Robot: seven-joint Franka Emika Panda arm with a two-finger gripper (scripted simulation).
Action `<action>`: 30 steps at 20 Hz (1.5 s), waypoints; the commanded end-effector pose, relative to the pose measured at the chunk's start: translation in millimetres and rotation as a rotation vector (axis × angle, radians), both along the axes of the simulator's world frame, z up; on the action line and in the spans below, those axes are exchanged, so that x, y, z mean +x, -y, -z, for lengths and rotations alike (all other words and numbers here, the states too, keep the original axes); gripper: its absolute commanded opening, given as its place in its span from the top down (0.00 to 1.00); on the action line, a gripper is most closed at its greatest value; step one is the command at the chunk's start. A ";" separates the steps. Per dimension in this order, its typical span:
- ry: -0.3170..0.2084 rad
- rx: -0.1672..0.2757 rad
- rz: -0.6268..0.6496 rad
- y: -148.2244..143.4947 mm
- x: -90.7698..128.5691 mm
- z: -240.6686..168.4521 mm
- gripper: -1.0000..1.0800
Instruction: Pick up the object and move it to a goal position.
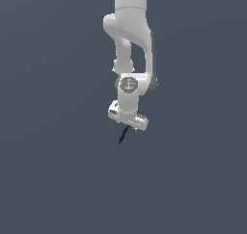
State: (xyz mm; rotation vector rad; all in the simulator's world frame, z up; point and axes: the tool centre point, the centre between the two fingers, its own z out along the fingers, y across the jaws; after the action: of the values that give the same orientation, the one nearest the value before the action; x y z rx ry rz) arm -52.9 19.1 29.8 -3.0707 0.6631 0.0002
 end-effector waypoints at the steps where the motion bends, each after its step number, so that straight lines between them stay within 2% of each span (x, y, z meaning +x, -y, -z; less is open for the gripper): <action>1: 0.000 0.000 0.001 -0.2 -0.5 11.7 0.04; 7: 0.000 0.000 0.002 -0.1 0.3 21.9 0.04; 8: 0.000 0.000 0.002 -0.1 0.3 21.9 1.00; 21: 0.000 0.000 0.002 -0.7 0.4 17.5 1.00; 30: 0.000 0.000 0.003 -14.6 10.2 -22.7 1.00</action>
State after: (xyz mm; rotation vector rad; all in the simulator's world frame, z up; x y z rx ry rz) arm -45.3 30.5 42.7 -3.0704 0.6672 0.0023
